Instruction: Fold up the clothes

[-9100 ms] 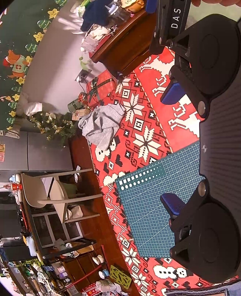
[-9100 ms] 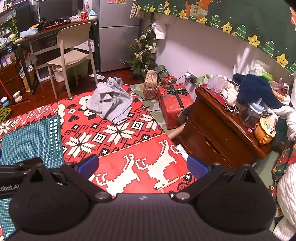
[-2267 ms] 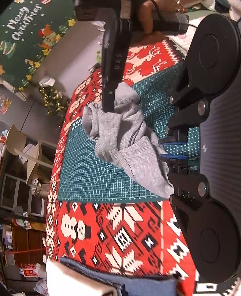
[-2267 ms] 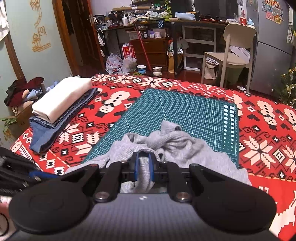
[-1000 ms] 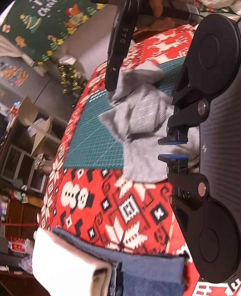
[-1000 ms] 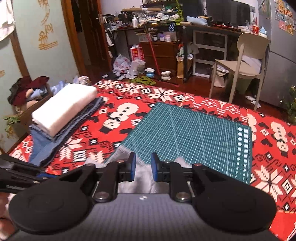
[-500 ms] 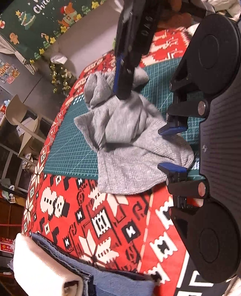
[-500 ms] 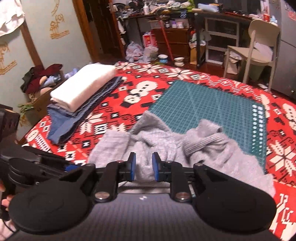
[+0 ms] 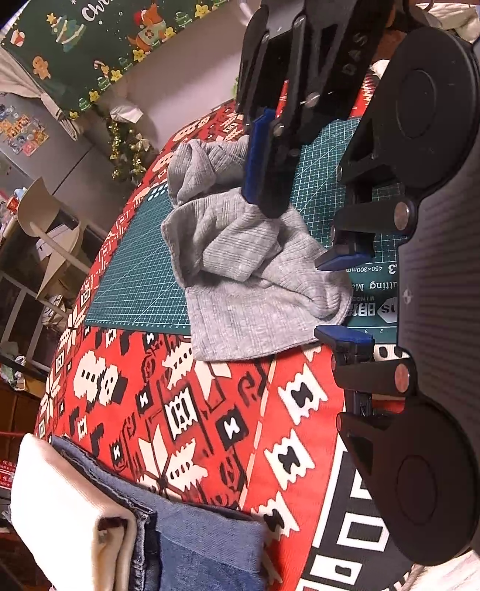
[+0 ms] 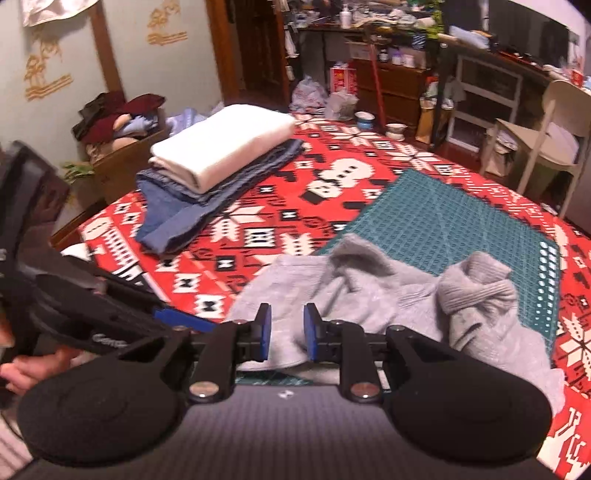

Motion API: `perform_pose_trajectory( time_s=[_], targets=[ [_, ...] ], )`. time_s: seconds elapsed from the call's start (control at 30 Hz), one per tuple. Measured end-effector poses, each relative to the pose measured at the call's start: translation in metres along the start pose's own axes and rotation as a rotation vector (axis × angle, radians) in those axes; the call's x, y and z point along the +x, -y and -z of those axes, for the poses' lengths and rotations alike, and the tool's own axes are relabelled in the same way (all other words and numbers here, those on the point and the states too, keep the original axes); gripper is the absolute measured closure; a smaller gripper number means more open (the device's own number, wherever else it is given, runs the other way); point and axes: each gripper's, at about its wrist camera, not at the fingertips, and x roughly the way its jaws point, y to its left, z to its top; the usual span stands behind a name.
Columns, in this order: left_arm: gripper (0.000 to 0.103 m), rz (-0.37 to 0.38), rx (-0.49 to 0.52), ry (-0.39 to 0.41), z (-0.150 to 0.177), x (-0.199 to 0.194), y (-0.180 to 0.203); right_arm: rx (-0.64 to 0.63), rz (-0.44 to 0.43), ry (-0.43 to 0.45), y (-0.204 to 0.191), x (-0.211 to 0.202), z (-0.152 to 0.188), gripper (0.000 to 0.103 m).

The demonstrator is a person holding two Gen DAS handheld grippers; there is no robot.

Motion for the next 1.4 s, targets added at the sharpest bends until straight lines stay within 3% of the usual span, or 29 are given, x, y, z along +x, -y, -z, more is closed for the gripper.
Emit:
perform_pose_trajectory(
  time_s=[0.37,0.4,0.47,0.7,0.87,1.0,1.17,1.27,1.4],
  targets=[
    [0.074,0.031,-0.05,0.002,0.001,-0.001,-0.008,0.082,0.008,-0.096,0.013,0.049,0.016,0.082],
    [0.074,0.039,-0.055,0.005,0.001,-0.001,-0.008,0.081,0.012,-0.101,0.014,0.051,0.018,0.084],
    [0.074,0.057,-0.068,0.012,0.0,-0.003,-0.008,0.089,0.015,-0.104,0.017,0.05,0.022,0.1],
    [0.074,0.188,-0.145,0.008,-0.006,-0.001,-0.007,0.189,-0.003,-0.051,0.028,0.02,0.034,0.102],
    [0.074,0.185,-0.103,-0.036,-0.002,0.009,0.002,0.276,-0.048,-0.025,0.034,0.014,0.04,0.102],
    [0.06,0.16,-0.065,-0.019,0.003,0.005,0.008,0.364,-0.085,-0.011,0.045,0.014,0.043,0.102],
    [0.059,0.132,-0.026,-0.025,0.006,0.009,0.013,0.409,-0.115,0.003,0.052,0.013,0.04,0.103],
    [0.062,0.117,-0.015,-0.025,0.007,0.017,0.015,0.404,-0.121,0.005,0.052,0.011,0.04,0.103],
    [0.079,0.099,-0.006,-0.016,0.008,0.02,0.014,0.371,-0.082,-0.006,0.05,0.008,0.042,0.102]
  ],
)
